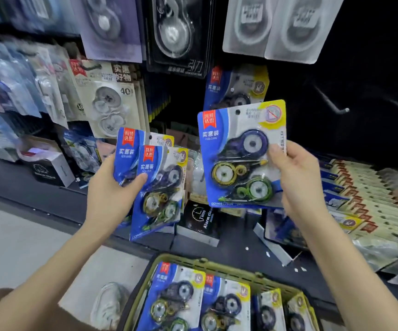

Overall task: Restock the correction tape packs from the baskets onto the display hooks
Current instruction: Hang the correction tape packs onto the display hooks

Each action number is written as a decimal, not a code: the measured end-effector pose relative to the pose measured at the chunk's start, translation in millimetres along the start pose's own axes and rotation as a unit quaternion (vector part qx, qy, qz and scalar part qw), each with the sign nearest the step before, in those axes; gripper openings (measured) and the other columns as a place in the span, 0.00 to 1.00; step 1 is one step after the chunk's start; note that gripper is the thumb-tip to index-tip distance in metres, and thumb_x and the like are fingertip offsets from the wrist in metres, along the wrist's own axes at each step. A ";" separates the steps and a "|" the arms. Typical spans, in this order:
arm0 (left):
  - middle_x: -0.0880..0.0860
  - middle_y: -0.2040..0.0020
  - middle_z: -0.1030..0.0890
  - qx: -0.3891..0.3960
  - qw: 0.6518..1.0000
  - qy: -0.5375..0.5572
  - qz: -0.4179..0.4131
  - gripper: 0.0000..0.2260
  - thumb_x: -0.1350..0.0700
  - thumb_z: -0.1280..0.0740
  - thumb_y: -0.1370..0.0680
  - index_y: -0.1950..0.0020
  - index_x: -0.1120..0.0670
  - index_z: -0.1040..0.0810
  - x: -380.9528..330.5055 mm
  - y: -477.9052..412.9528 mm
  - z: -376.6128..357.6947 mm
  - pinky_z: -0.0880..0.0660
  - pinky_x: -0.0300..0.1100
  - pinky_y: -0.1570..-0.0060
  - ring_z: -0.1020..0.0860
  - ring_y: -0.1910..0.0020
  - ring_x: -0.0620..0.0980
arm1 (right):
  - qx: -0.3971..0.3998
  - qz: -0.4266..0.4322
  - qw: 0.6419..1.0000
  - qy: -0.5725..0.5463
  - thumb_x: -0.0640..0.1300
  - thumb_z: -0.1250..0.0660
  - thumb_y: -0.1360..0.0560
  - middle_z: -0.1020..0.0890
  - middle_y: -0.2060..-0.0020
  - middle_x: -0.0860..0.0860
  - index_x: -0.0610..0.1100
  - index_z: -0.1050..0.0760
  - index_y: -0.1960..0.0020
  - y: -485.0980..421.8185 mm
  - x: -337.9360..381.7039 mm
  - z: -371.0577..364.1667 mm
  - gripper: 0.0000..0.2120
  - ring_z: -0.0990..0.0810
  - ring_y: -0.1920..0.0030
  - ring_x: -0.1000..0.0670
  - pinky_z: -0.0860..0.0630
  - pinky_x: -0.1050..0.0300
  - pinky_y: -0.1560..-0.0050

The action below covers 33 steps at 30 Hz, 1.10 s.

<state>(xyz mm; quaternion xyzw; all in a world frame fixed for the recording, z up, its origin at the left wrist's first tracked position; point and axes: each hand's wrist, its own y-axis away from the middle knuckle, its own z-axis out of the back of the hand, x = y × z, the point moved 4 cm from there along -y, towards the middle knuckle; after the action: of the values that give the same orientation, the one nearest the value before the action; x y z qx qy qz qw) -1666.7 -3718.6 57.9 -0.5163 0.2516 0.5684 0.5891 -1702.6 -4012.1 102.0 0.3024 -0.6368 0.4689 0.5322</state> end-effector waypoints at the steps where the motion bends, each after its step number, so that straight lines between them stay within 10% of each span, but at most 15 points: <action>1: 0.37 0.54 0.23 -0.006 1.000 0.000 -0.012 0.15 0.62 0.27 0.25 0.41 0.52 0.23 -3.0 -4.9 -1.2 0.34 0.20 0.62 0.24 0.58 0.29 | 0.004 0.011 1.000 0.003 0.40 0.39 0.18 0.14 0.58 0.58 0.48 0.20 0.50 -5.0 4.2 -3.6 0.09 0.16 0.54 0.58 0.22 0.64 0.56; 25: 0.35 0.53 0.24 -0.033 0.996 0.049 -0.070 0.14 0.63 0.28 0.25 0.43 0.50 0.25 -37.8 -58.7 -21.1 0.34 0.19 0.62 0.26 0.58 0.23 | -0.059 -0.100 0.993 -0.018 0.45 0.38 0.18 0.14 0.51 0.50 0.47 0.19 0.50 -89.3 -37.8 -28.9 0.09 0.17 0.46 0.49 0.21 0.52 0.44; 33: 0.35 0.53 0.24 -0.046 0.996 0.054 -0.050 0.15 0.61 0.27 0.25 0.43 0.47 0.25 -31.5 -68.1 -14.3 0.33 0.25 0.60 0.25 0.58 0.29 | -0.114 -0.135 0.984 0.018 0.48 0.36 0.19 0.18 0.61 0.46 0.41 0.19 0.55 -141.7 -66.5 -36.0 0.13 0.25 0.61 0.51 0.29 0.55 0.62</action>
<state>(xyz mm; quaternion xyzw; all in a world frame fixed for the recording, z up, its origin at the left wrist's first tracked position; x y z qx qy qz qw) -1606.4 -3732.1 102.8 -0.5847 0.2305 0.5204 0.5781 -1546.4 -4040.0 76.8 0.3140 -0.6300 0.3225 0.6329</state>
